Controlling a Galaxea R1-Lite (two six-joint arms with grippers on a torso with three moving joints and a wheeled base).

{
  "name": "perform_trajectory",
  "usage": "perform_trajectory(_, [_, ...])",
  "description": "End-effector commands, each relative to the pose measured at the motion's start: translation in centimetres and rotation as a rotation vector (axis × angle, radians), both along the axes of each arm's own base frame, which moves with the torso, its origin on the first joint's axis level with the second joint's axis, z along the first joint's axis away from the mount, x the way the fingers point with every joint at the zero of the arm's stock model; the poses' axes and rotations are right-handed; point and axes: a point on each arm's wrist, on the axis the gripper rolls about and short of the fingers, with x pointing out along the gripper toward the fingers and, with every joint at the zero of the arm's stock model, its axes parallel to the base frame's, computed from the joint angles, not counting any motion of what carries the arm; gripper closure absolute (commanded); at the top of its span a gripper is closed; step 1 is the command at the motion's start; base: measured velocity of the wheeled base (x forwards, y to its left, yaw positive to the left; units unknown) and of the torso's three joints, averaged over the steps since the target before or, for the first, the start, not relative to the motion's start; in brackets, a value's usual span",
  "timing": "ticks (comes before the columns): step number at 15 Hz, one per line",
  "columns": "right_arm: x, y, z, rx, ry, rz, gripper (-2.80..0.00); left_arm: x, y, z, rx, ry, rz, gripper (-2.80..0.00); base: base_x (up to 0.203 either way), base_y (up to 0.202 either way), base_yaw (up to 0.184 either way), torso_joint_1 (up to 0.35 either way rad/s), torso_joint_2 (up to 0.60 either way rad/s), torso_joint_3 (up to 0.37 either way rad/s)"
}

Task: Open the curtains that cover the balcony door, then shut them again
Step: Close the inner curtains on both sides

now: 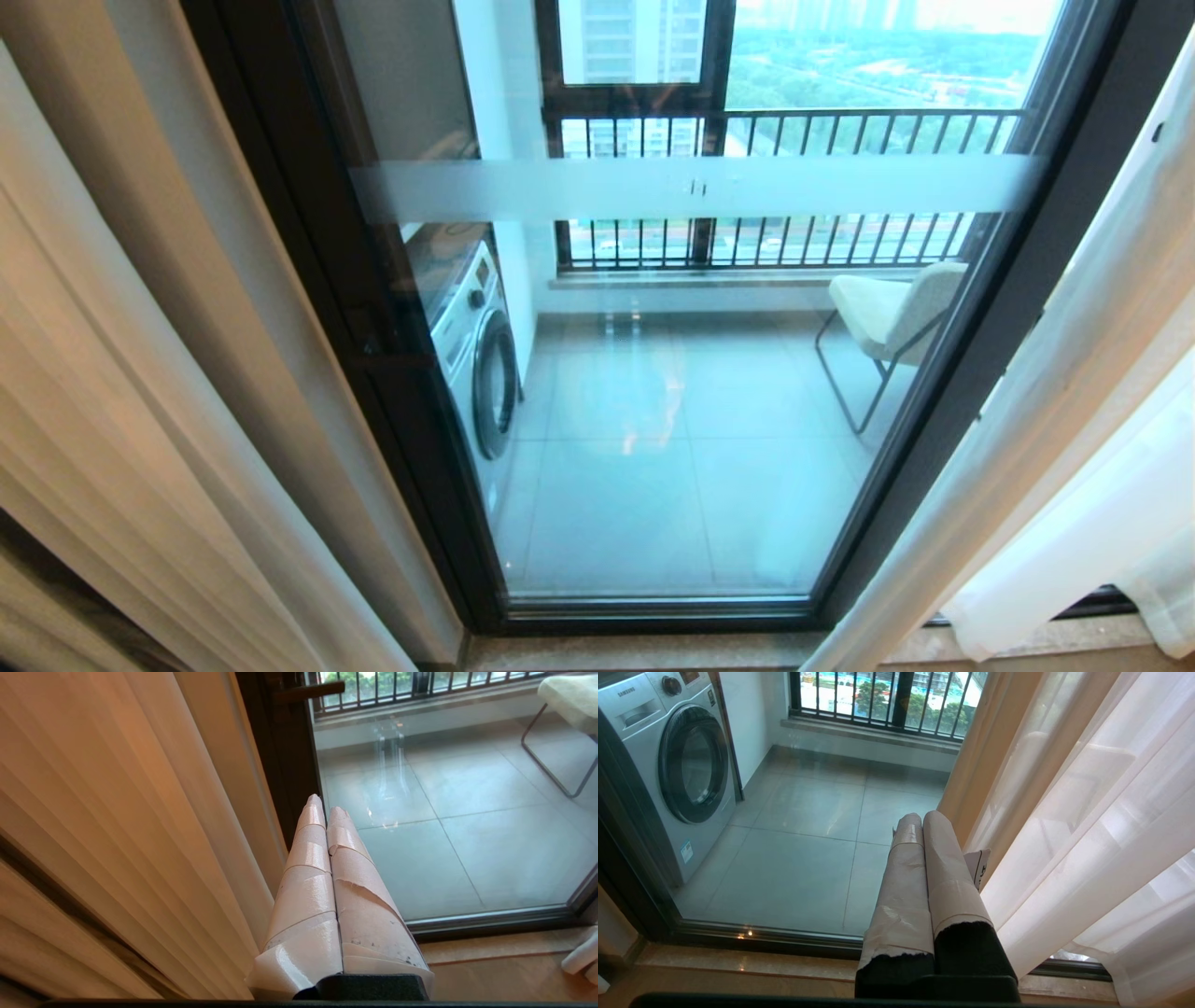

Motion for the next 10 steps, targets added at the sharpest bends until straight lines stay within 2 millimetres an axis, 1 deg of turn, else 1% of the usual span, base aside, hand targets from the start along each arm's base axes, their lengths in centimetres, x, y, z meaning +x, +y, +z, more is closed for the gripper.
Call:
perform_trajectory(1, [0.0,0.0,0.0,-0.001,-0.001,0.0,0.0,-0.3,0.0,0.9,-0.001,-0.025,-0.005,0.0,0.0,0.0,0.0,0.0,0.0,0.0])
perform_trajectory(5, [0.0,0.0,0.0,-0.001,-0.001,0.0,0.0,-1.3,0.0,3.2,0.012,-0.091,0.001,0.0,0.0,0.0,0.0,0.0,0.0,0.0])
perform_trajectory(10, [0.0,0.0,0.0,-0.001,-0.001,0.0,0.0,-1.4,0.0,3.9,0.041,-0.152,0.027,0.0,0.0,0.0,0.0,0.0,0.0,0.0])
